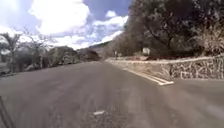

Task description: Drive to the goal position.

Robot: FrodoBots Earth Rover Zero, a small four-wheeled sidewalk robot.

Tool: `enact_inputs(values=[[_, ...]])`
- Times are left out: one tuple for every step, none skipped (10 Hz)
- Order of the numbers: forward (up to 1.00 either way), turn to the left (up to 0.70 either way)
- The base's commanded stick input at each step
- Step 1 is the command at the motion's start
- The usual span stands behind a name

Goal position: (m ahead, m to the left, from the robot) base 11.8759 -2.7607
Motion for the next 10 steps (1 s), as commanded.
enact_inputs(values=[[0.70,0.00],[0.70,0.03],[0.70,0.14],[0.70,0.26],[0.70,0.17],[0.70,0.05],[0.70,0.00],[0.70,0.00],[0.70,0.00],[0.70,0.00]])
